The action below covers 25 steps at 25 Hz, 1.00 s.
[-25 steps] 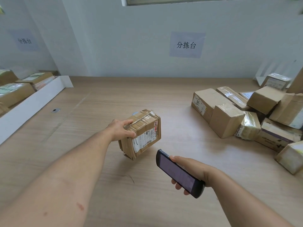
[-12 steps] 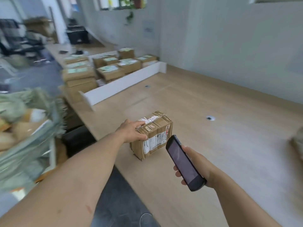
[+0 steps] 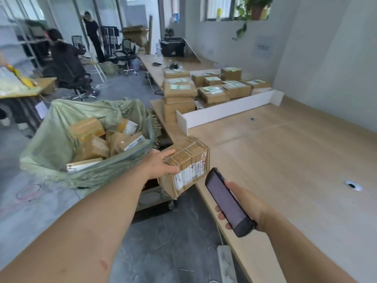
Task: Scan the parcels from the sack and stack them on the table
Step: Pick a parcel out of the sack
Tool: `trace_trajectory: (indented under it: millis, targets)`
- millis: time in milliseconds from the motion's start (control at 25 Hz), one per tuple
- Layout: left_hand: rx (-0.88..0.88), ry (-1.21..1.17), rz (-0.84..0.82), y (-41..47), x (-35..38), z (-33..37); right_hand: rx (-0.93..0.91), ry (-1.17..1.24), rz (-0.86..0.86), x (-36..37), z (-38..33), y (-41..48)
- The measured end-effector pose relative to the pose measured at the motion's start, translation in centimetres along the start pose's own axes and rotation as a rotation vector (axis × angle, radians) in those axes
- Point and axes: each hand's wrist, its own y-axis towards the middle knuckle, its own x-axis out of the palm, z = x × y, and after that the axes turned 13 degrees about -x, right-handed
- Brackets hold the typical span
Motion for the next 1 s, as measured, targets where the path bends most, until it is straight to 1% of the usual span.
trace_trajectory:
  millis: [80, 200, 360, 480, 680, 840, 1000]
  targets:
    - [0.012, -0.05, 0.024, 1.0, -3.1, -2.1, 0.02, -0.001, -0.058, 3.5, -1.4, 2.2]
    - [0.007, -0.075, 0.108, 2.7, -8.3, -5.9, 0.006, -0.05, -0.09, 9.2, -3.3, 5.8]
    - [-0.059, -0.118, 0.165, 4.6, -14.1, -11.8, -0.007, -0.049, -0.172, 16.2, -5.4, 9.7]
    - [-0.122, -0.131, 0.214, 5.6, -17.2, -15.3, 0.014, -0.091, -0.229, 19.7, -6.1, 11.9]
    - [-0.199, -0.217, 0.287, 8.5, -19.3, -19.7, 0.036, -0.186, -0.326, 22.6, -7.9, 17.0]
    - [-0.3, -0.196, 0.378, 10.9, -21.1, -21.1, 0.042, -0.203, -0.393, 23.3, -9.5, 22.1]
    - [-0.385, -0.196, 0.417, 14.3, -23.3, -20.8, 0.026, -0.18, -0.445, 22.9, -11.4, 26.9]
